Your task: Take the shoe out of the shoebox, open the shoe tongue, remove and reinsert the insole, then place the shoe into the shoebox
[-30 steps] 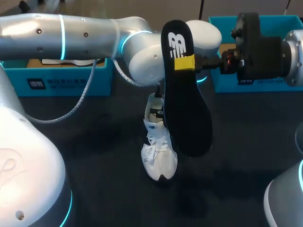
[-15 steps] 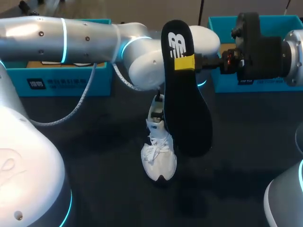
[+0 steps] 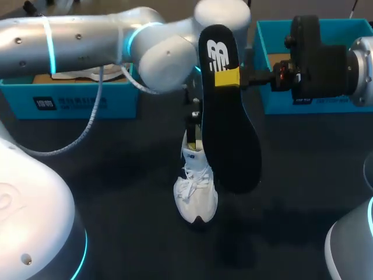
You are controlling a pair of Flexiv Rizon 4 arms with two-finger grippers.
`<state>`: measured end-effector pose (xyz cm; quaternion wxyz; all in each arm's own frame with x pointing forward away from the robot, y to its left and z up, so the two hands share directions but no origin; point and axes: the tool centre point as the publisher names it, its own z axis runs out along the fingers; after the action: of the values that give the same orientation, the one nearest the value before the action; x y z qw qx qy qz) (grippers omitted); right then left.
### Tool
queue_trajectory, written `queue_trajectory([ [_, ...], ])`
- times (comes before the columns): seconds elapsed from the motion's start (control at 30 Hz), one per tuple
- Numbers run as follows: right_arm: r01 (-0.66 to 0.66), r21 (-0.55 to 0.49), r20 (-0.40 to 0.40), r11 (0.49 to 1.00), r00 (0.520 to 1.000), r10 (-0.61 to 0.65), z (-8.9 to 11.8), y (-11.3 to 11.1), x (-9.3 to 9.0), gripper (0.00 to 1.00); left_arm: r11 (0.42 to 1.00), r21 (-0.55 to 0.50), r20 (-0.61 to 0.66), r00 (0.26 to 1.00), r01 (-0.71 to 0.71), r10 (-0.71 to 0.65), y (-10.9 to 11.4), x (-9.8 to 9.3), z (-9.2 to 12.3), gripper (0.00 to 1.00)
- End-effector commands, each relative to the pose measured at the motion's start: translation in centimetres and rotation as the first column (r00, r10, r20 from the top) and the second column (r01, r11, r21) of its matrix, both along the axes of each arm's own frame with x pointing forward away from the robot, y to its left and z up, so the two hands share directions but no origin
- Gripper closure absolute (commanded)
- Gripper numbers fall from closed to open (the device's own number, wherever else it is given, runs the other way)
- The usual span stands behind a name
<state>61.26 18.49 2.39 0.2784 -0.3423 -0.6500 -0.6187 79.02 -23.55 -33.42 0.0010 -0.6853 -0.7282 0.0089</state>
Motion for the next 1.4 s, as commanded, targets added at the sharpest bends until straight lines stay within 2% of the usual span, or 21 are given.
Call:
queue_trajectory([
  [0.03, 0.001, -0.003, -0.002, 1.0, 1.0, -0.001, 0.0, 0.2, 0.1, 1.0, 0.992, -0.124, 0.022, 1.0, -0.008, 0.011, 2.0, -0.2, 2.7, 0.0],
  [0.33, 0.001, -0.003, -0.002, 1.0, 1.0, -0.001, 0.0, 0.2, 0.1, 1.0, 0.961, -0.277, 0.014, 1.0, -0.018, 0.023, 2.7, 1.1, 6.0, 0.0],
  [0.67, 0.128, -0.004, -0.068, 0.992, 0.989, -0.128, -0.2, -3.0, 4.5, 1.0, 0.891, -0.455, -0.002, 1.0, 0.019, -0.022, 4.3, 1.8, 10.0, 0.0],
  [0.8, 0.154, 0.016, -0.092, 0.988, 0.984, -0.152, 0.0, -4.4, 6.2, 1.0, 0.845, -0.534, -0.023, 0.999, 0.018, -0.036, 4.9, 2.3, 11.3, 0.0],
  [0.93, 0.171, 0.04, -0.125, 0.984, 0.978, -0.165, -0.2, -5.6, 8.5, 1.0, 0.783, -0.62, -0.025, 0.997, 0.041, -0.072, 6.1, 2.0, 13.1, 0.0],
  [1.2, 0.167, 0.031, -0.205, 0.985, 0.966, -0.157, -1.4, -6.6, 12.3, 1.0, 0.685, -0.726, -0.01, 0.995, 0.064, -0.103, 7.7, 2.2, 15.7, 0.0],
  [1.4, 0.198, 0.067, -0.283, 0.978, 0.944, -0.172, -2.1, -6.9, 13.9, 1.0, 0.601, -0.795, -0.009, 0.99, 0.076, -0.138, 8.3, 2.3, 17.1, 0.0],
])
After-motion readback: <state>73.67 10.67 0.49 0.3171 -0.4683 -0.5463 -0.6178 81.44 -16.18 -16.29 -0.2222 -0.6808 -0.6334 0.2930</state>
